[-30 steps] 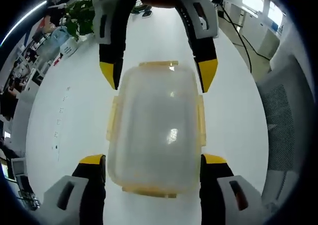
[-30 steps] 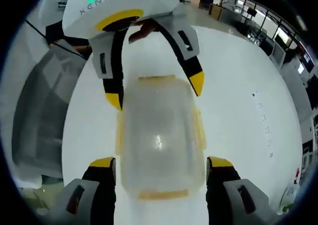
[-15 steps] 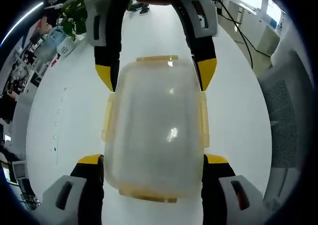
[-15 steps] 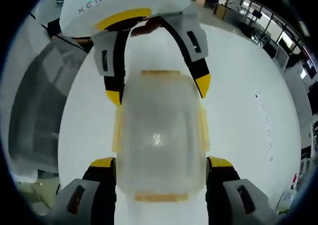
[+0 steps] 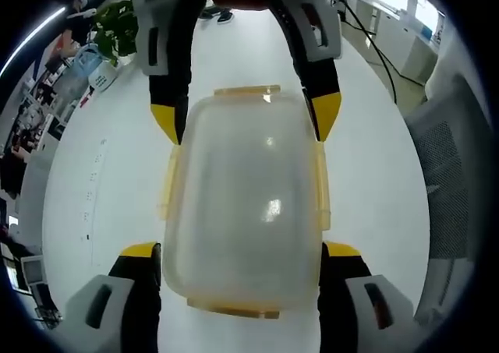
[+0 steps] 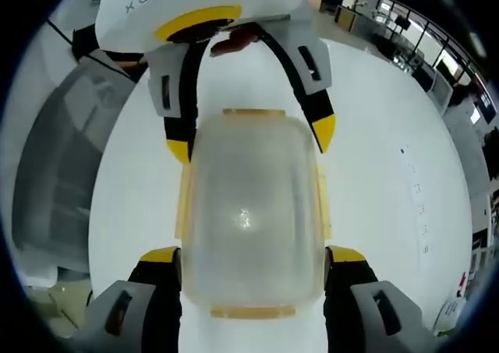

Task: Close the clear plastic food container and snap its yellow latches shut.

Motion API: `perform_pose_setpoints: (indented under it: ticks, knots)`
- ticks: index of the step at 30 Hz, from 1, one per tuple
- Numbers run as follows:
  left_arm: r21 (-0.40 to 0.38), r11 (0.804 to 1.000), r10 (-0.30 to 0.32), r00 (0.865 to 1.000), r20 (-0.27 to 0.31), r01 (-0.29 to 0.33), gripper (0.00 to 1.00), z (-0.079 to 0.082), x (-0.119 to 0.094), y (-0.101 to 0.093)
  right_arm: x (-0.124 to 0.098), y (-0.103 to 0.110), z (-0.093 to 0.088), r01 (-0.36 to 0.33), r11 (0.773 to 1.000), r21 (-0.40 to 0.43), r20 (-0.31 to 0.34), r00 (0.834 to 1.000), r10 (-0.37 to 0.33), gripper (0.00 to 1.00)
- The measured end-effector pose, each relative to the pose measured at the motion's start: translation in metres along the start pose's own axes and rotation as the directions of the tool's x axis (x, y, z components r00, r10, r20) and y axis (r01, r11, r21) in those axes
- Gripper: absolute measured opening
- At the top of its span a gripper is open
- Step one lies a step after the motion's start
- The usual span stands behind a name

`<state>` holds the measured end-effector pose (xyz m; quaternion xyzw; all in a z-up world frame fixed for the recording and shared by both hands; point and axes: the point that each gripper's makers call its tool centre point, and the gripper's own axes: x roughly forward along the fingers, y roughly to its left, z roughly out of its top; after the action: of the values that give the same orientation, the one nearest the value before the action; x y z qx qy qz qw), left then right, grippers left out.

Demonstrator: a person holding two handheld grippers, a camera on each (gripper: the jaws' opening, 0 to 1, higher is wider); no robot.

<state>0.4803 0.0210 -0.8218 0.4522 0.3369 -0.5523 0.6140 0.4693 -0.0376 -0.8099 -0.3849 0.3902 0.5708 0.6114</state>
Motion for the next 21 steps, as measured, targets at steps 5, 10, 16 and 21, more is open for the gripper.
perform_pose_setpoints:
  ticks: [5,10,16,21]
  knots:
    - [0.009,1.0,-0.013,1.0,-0.018,0.013,0.88,-0.0029,0.0067,-0.0001,0.0,0.0004,0.0,-0.004,1.0,-0.003,0.004,1.0,0.004,0.75]
    - [-0.002,1.0,-0.018,1.0,-0.019,0.018,0.88,-0.0024,0.005,-0.0008,0.0001,0.0004,0.0003,-0.007,1.0,-0.003,0.005,1.0,0.007,0.75]
    - [-0.008,1.0,-0.018,1.0,-0.019,0.018,0.88,-0.0031,0.0049,-0.0018,0.0006,0.0012,0.0009,-0.008,1.0,-0.006,0.002,1.0,0.008,0.75]
    - [-0.007,1.0,-0.017,1.0,-0.025,0.017,0.88,-0.0056,0.0029,-0.0056,0.0021,0.0043,0.0034,-0.009,1.0,-0.006,0.006,1.0,0.009,0.75]
